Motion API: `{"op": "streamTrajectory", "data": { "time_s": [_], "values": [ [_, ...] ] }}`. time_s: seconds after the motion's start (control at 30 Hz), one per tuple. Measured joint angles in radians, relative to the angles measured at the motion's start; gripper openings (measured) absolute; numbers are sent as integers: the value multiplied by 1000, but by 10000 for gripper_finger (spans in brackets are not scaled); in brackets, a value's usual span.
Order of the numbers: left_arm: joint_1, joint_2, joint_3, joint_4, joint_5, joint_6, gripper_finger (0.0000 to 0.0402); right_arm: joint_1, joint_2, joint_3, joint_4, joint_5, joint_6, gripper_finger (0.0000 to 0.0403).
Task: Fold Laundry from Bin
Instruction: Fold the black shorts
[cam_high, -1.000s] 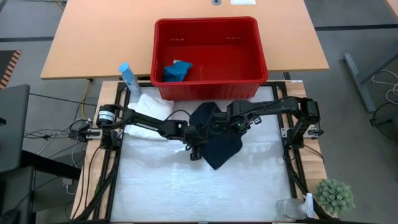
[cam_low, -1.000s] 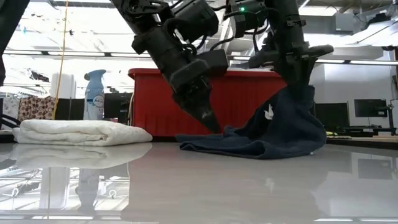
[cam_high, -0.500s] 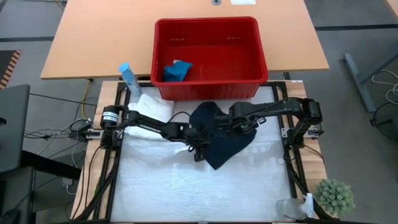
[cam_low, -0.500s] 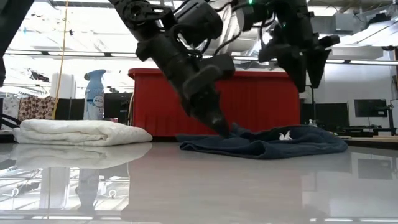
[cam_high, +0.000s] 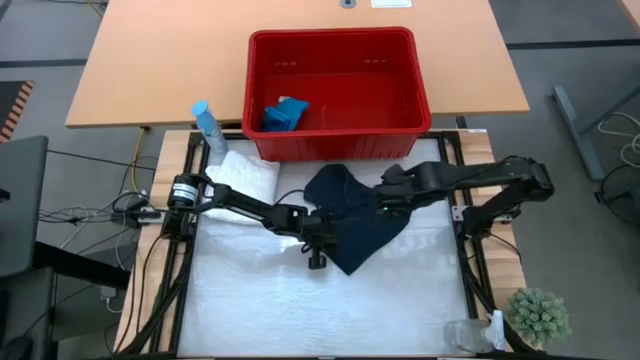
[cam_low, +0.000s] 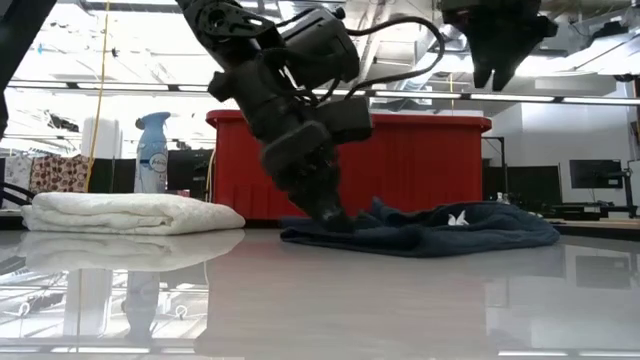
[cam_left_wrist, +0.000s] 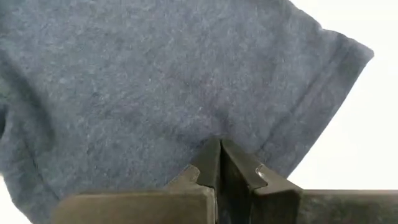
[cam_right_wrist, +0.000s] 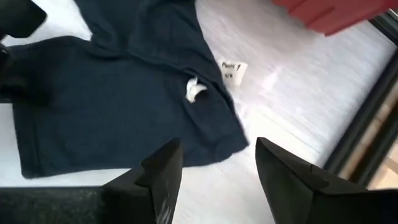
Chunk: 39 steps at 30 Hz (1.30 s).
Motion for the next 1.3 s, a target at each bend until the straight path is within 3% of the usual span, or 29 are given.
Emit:
{"op": "streamTrajectory", "data": {
  "time_s": [0.2, 0.4, 0.6, 0.87, 1.17, 1.3],
  "values": [
    [2, -42, 0, -230, -117, 115, 0, 18, -15, 0, 42, -1, -12, 225],
    [-16, -122, -10, -519, -284, 175, 0, 15, 47, 0, 81, 0, -170, 225],
    [-58, -264, -13, -707, -287, 85, 0, 3, 64, 0, 202, 40, -333, 225],
    [-106, -466, -12, -655, -381, -20, 0, -52, 79, -7, 394, 28, -489, 225],
    [-110, -632, -11, -529, -423, -86, 0, -46, 158, -224, 991, 28, -763, 225],
    [-110, -682, -9, -500, -426, -98, 0, -43, 271, -236, 1116, 27, -809, 225]
  ]
}}
